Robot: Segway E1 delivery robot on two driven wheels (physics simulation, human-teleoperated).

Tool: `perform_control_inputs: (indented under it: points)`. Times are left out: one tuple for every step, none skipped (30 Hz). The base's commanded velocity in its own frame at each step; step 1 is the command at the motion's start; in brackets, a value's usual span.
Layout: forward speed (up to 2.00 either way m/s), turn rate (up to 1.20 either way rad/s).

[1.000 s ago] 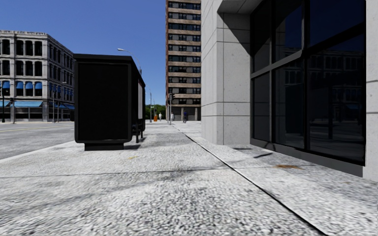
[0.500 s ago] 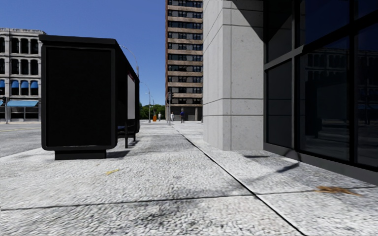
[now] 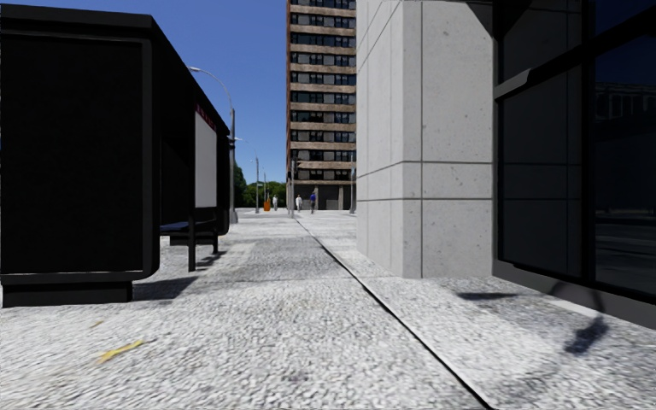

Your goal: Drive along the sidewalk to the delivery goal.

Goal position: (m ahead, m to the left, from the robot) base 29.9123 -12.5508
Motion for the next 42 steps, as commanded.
perform_control_inputs:
  points:
    - [2.00,0.00]
    - [2.00,0.00]
    - [2.00,0.00]
    - [2.00,0.00]
    - [2.00,0.00]
    - [2.00,0.00]
    - [2.00,0.00]
    - [2.00,0.00]
    - [2.00,0.00]
    - [2.00,0.00]
    - [2.00,0.00]
    - [2.00,0.00]
    - [2.00,0.00]
    - [2.00,0.00]
    - [2.00,0.00]
    - [2.00,0.00]
    - [2.00,0.00]
    - [2.00,0.00]
    - [2.00,0.00]
    - [2.00,0.00]
    - [2.00,0.00]
    - [2.00,0.00]
    - [2.00,0.00]
    - [2.00,0.00]
    - [2.00,0.00]
    - [2.00,0.00]
    - [2.00,0.00]
    - [2.00,0.00]
    - [2.00,0.00]
    - [2.00,0.00]
    - [2.00,0.00]
    - [2.00,0.00]
    - [2.00,0.00]
    - [2.00,0.00]
    - [2.00,0.00]
    - [2.00,0.00]
    - [2.00,0.00]
    - [2.00,0.00]
    - [2.00,0.00]
    - [2.00,0.00]
    - [2.00,0.00]
    - [2.00,0.00]
